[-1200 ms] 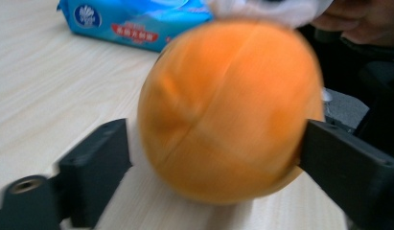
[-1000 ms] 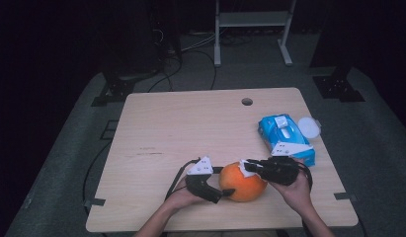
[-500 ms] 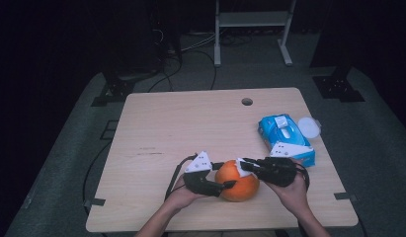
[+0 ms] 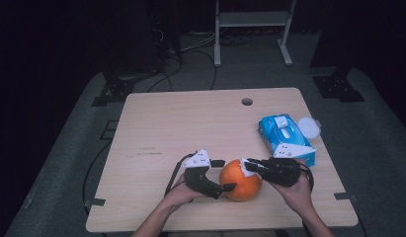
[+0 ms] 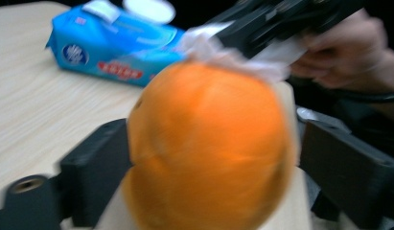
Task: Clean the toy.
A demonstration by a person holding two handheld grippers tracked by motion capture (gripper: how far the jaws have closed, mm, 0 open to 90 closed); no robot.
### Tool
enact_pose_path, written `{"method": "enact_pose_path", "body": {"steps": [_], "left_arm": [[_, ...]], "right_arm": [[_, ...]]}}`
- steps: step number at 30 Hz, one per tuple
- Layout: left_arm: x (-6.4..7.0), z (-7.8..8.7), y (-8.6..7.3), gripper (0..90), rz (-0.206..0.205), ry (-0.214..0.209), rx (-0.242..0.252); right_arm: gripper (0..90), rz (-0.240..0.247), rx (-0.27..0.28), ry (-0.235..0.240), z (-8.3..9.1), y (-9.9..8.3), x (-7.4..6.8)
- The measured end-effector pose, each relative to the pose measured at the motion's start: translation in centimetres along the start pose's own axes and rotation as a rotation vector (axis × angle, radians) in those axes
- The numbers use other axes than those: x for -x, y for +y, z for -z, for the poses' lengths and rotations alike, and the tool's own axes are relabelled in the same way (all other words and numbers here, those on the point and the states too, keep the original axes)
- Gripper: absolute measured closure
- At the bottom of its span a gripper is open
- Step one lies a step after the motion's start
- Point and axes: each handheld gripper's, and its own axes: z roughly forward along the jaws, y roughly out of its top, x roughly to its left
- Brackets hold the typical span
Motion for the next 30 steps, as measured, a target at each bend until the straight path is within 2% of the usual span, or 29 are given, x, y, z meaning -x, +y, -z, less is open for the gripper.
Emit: {"method": "enact_pose_path", "body": {"steps": [2,4,7,10,13,14,16,21,23,27,29,30], "left_arm": [[-0.2,-1.0,-0.7,5.1,0.012,-0.034,-0.031],[0.0,-1.2,-0.8,9.6,0.007,-0.027,-0.027],[0.3,-0.4,-0.1,24.7,-0.008,0.020,-0.023],[0.8,0.2,0.5,30.3,-0.039,0.104,-0.030],[0.8,0.5,0.7,30.5,-0.046,0.140,-0.060],[0.9,0.5,0.6,30.6,-0.040,0.140,-0.061],[1.1,0.4,0.6,30.5,-0.034,0.146,-0.070],[1.4,-0.1,0.6,29.6,-0.029,0.177,-0.069],[1.4,-0.3,0.5,28.7,-0.021,0.179,-0.064],[1.4,-0.3,0.2,27.6,-0.002,0.189,-0.056],[1.3,-0.3,0.2,27.4,-0.006,0.182,-0.052],[1.3,-0.2,0.3,26.8,-0.009,0.173,-0.053]], "right_arm": [[80.5,0.002,-0.002,0.008,-0.2,0.0,-0.1],[80.5,0.016,-0.009,0.005,-0.3,0.1,-0.3],[80.6,0.015,0.008,-0.012,-0.2,0.4,-0.5],[80.6,0.031,0.034,-0.015,0.0,1.0,-1.1],[80.5,0.061,0.028,-0.015,-0.4,1.1,-1.7],[80.5,0.066,0.021,-0.017,-0.6,1.1,-1.6],[80.5,0.046,0.025,-0.010,-0.7,0.8,-1.0],[80.6,-0.002,0.014,-0.059,-0.3,0.0,0.3],[80.6,0.004,0.019,-0.068,-0.3,0.2,-0.2],[80.4,0.066,0.024,-0.029,-0.8,0.9,-1.9],[80.5,0.078,0.022,-0.036,-0.9,0.9,-1.8],[80.5,0.062,0.024,-0.038,-0.8,0.8,-1.5]]}}
